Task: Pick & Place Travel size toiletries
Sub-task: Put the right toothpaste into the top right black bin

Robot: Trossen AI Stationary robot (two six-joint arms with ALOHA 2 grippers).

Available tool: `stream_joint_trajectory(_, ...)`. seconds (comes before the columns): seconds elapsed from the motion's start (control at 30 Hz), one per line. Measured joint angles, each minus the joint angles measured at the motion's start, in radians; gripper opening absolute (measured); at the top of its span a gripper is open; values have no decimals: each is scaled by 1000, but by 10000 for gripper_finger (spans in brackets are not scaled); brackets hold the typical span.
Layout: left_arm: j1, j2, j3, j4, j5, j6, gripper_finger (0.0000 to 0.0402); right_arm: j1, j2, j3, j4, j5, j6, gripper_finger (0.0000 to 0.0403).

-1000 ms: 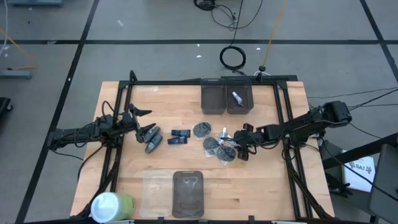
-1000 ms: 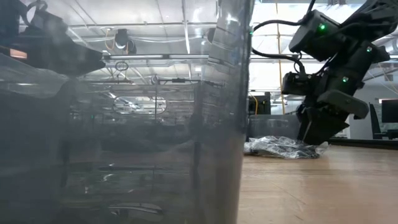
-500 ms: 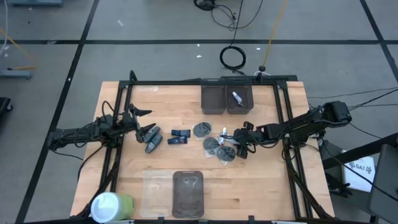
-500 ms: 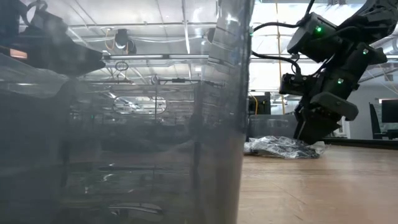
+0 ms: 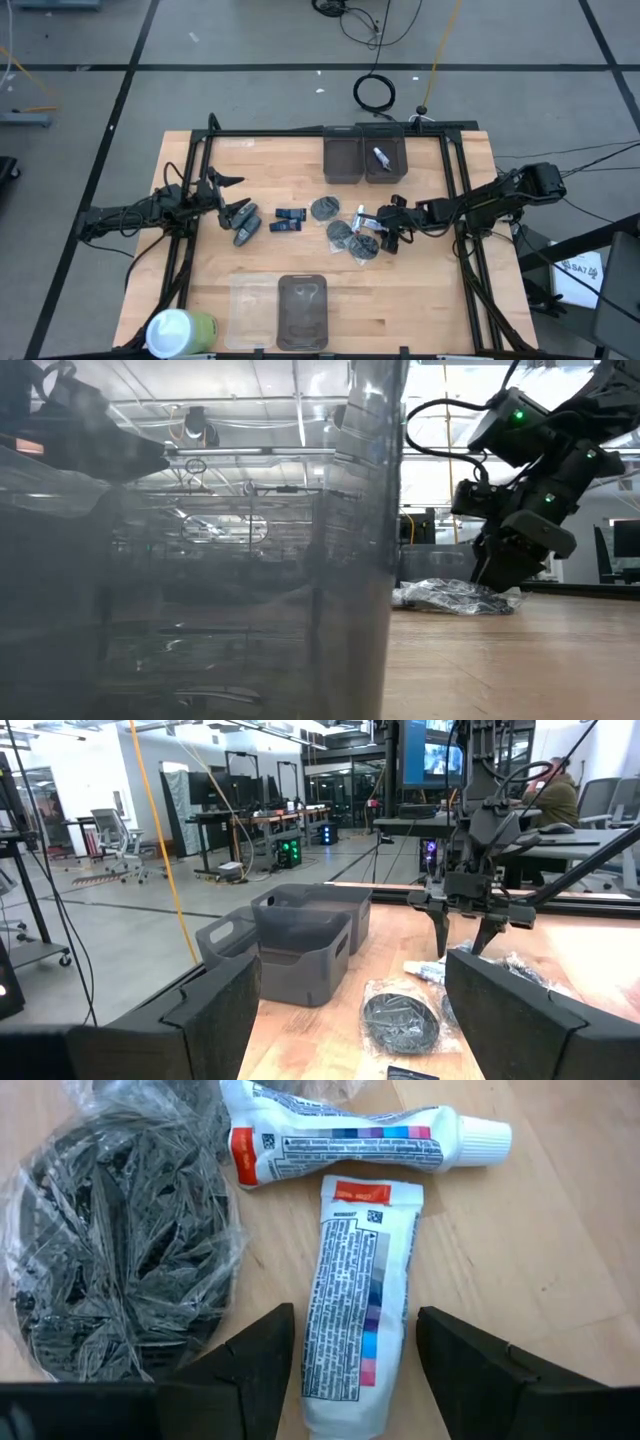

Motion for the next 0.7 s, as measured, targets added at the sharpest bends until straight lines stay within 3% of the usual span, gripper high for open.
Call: stream_joint_trajectory(0.7,0,0,0,0,0,0,310,0,2,-11,-7,-1,-3,128)
